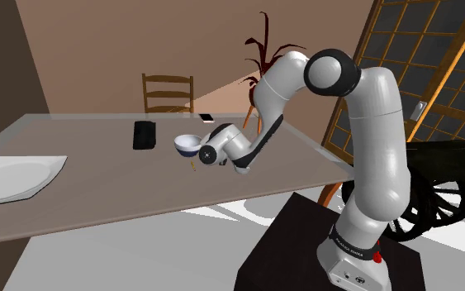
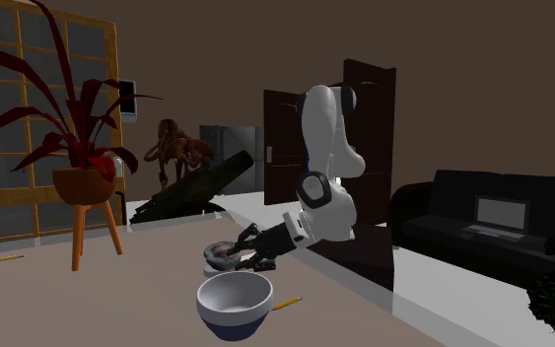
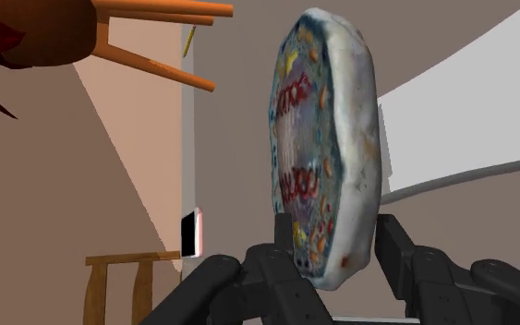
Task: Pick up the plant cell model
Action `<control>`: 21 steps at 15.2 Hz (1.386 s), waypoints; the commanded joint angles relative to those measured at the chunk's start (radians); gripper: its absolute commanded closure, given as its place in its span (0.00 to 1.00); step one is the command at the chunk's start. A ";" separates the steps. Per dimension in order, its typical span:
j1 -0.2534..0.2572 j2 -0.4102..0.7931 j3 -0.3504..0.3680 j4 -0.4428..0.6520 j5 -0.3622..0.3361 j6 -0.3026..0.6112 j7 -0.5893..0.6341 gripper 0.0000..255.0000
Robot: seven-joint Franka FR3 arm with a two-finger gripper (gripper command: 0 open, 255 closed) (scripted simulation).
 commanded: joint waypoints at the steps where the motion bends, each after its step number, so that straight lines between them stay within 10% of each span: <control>1: -0.001 0.002 -0.001 -0.001 0.000 0.000 0.000 1.00; 21: -0.017 -0.161 0.014 -0.043 0.079 0.016 -0.134 1.00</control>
